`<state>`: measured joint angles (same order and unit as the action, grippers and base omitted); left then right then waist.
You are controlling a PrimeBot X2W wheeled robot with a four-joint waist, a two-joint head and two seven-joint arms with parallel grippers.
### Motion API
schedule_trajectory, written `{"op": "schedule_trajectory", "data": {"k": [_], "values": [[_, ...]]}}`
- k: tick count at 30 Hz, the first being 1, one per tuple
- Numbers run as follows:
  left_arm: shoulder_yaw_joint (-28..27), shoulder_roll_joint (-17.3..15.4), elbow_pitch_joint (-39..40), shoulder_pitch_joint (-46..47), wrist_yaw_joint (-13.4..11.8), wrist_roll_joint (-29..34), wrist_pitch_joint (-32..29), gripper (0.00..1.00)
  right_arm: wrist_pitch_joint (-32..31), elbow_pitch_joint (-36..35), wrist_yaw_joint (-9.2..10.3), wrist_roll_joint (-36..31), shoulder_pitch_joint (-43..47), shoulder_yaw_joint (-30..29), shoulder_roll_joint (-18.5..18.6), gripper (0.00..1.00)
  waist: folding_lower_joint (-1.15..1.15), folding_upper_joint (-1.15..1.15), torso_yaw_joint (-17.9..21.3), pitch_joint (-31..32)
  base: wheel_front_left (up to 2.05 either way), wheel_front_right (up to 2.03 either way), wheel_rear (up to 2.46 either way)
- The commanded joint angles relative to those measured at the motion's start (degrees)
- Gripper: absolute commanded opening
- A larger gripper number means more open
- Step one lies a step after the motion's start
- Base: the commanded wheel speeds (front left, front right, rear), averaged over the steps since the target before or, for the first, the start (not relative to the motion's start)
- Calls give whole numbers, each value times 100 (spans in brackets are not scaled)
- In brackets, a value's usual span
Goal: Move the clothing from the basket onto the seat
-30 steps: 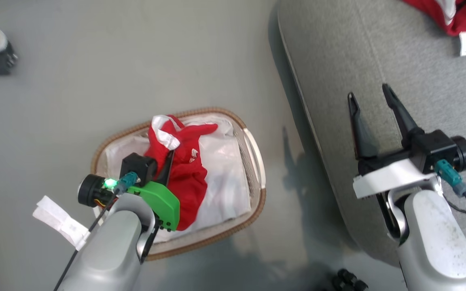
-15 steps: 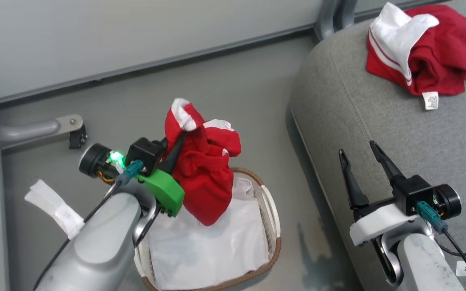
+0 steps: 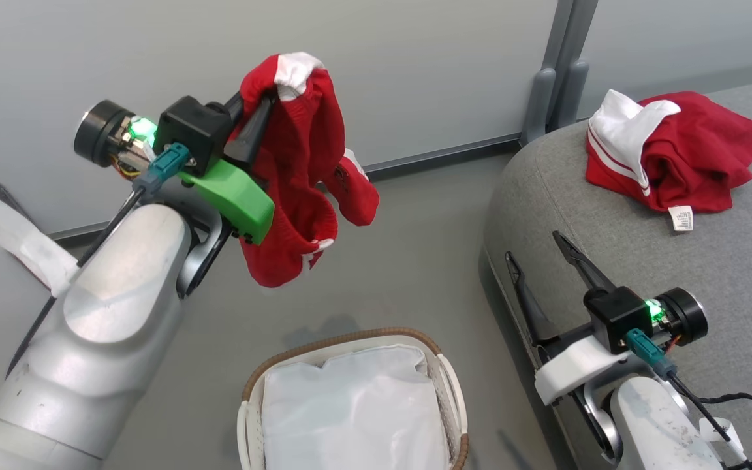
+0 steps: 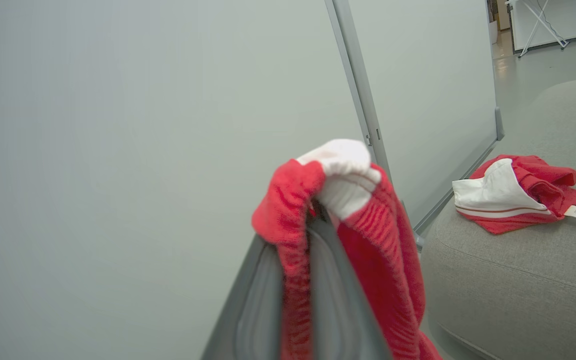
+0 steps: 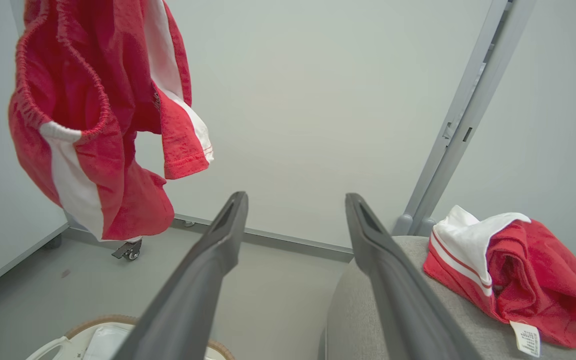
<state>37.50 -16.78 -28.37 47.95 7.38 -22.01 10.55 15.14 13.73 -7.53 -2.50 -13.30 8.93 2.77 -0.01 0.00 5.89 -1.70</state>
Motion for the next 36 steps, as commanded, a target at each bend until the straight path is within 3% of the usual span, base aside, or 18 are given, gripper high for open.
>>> {"op": "schedule_trajectory", "data": {"k": [1,12,25,32,33,34,35,36], "values": [[34,-33,32,154,19,-61,-42,0,2,26,8,29,-79,86,21,100,1,0,-30,58,0,0,0],[483,133,169,697,18,-182,-270,0,2,119,8,336,-383,908,24,100,1,0,-128,124,0,0,0],[1223,490,783,783,19,-499,-426,0,2,712,8,200,-1028,966,22,100,1,0,-437,205,0,0,0],[1420,480,1079,591,18,-631,-420,0,2,1115,8,29,-1428,807,22,100,1,0,-597,232,0,0,0],[1428,463,1100,546,18,-665,-411,0,2,1153,8,28,-1463,795,22,41,1,0,-611,238,0,0,0],[1424,443,1116,493,18,-708,-404,0,2,1194,8,39,-1499,790,21,24,1,0,-626,245,0,0,0],[1422,425,1132,463,17,-736,-392,0,2,1211,8,64,-1524,799,21,0,1,0,-636,251,0,0,0],[1408,402,1144,412,-7,-762,-388,0,2,1217,8,96,-1558,806,21,0,1,0,-643,257,0,0,0]]}}
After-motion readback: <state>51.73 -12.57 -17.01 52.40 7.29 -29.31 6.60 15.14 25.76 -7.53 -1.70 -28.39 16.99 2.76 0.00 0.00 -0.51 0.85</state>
